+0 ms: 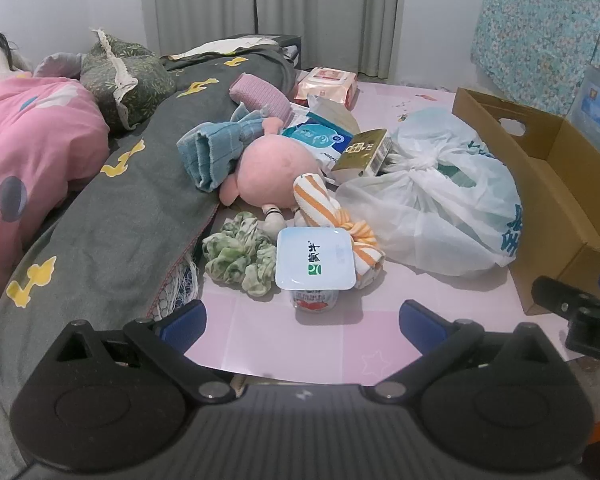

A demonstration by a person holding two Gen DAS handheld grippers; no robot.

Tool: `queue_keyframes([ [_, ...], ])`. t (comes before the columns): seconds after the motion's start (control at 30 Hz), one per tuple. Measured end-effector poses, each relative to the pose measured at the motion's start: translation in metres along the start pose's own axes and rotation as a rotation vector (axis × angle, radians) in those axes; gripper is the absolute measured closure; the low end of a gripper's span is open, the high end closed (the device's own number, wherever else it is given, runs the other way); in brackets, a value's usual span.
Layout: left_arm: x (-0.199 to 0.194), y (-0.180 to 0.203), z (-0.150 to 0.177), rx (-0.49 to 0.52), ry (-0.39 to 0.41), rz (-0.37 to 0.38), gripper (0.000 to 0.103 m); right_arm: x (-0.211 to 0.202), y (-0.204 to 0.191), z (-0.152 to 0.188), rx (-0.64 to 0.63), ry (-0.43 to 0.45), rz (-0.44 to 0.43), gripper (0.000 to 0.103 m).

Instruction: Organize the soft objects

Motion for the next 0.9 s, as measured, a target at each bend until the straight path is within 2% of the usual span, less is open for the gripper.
queue_keyframes([
  [0.9,-0.0002,-0.0045,-0.0035,-0.009,-0.001,0.007,0.000,0.0015,-0.0043,-0.0008,-0.011,-0.007,-0.002,0.001],
])
Point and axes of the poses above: each gripper's, at about its wrist camera, not at the fingertips, and x roughly the way its jaws point, y to its right, z to its underside, the point moved 3 cm from there along x, roughly the way its jaws point, and after that the axes turned 8 degrees about -z, right-handed, at the moved point
